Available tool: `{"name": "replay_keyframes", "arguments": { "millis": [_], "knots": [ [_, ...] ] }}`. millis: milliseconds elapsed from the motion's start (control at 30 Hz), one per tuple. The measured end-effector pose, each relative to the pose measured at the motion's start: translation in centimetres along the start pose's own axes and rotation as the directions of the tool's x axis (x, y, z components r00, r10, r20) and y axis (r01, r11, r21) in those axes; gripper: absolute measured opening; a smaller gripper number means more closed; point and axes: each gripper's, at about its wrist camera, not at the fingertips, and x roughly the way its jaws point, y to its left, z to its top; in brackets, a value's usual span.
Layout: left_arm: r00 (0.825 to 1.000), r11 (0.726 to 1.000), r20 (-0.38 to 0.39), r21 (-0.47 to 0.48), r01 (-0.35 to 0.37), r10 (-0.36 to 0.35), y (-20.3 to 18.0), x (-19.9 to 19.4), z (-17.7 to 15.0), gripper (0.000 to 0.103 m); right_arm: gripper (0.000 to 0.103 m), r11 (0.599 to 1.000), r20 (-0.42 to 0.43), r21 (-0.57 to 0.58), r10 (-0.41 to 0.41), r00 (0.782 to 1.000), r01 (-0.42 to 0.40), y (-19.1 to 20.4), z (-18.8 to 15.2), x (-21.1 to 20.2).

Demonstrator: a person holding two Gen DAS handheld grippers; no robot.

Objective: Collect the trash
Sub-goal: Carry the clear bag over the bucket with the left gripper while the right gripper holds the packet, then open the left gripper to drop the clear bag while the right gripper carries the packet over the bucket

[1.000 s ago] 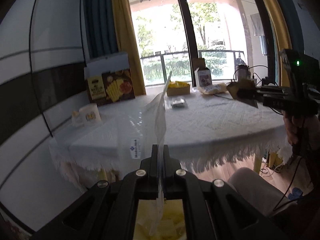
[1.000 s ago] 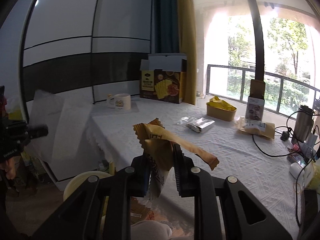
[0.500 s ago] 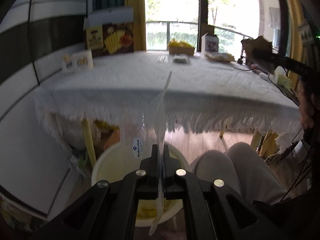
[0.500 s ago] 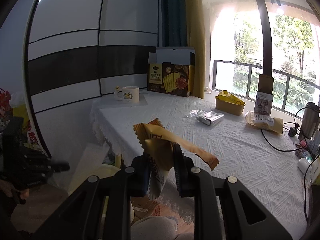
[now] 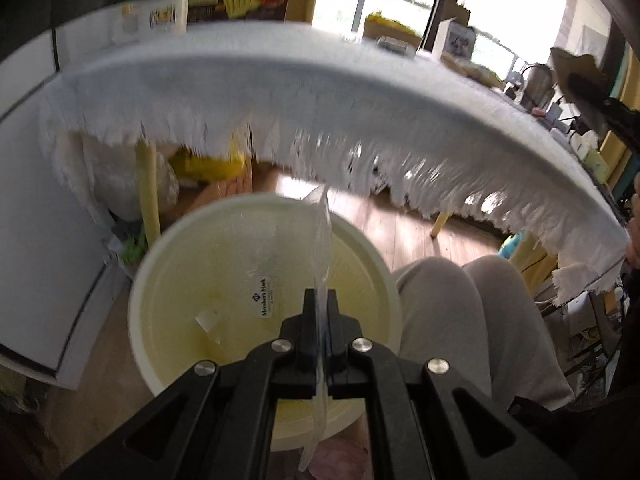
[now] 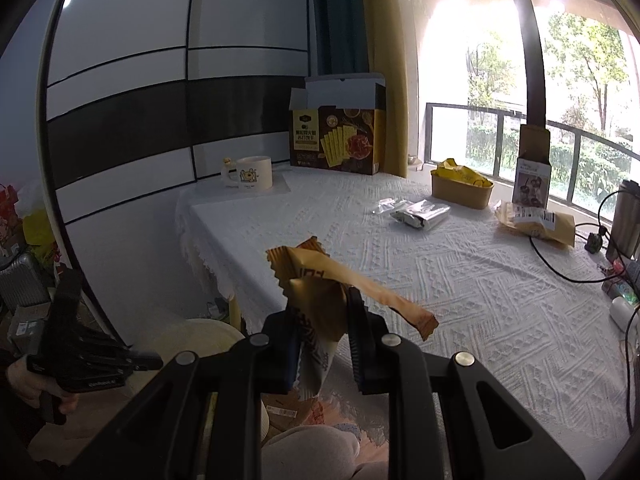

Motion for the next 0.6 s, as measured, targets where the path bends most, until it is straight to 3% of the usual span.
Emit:
{"name": "replay_keyframes", "arguments": {
  "millis": [167, 233, 300, 367, 600],
  "knots": [
    [0.999, 0.999, -0.048, -0.049, 0.006, -0.009, 1.0, 3.2, -0.1, 0.004, 0.019, 1.0, -0.019, 0.006, -0.004, 1.0, 0.004, -0.7, -0.4, 1.0],
    [0.998, 0.996, -0.056, -0.078, 0.038, -0.043, 1.4, 4.0, -0.1, 0.014, 0.019, 1.0, -0.027, 0.007, -0.003, 1.0, 0.003, -0.8, -0.5, 1.3],
    [0.997, 0.995, -0.055, -0.093, 0.046, -0.052, 1.6, 4.6, -0.2, 0.04, 0.019, 1.0, -0.033, 0.007, 0.0, 0.999, 0.0, -0.8, -0.7, 1.6],
    [0.997, 0.993, -0.038, -0.101, 0.058, -0.062, 1.6, 4.4, -0.1, 0.05, 0.019, 1.0, -0.039, 0.005, 0.006, 0.999, -0.006, -0.7, -0.8, 1.8],
    [0.995, 0.996, 0.085, -0.068, 0.05, -0.044, 1.2, 0.2, 0.8, 0.055, 0.019, 0.999, -0.051, -0.021, 0.044, 0.998, -0.045, 0.9, -0.9, 2.4]
  ]
}}
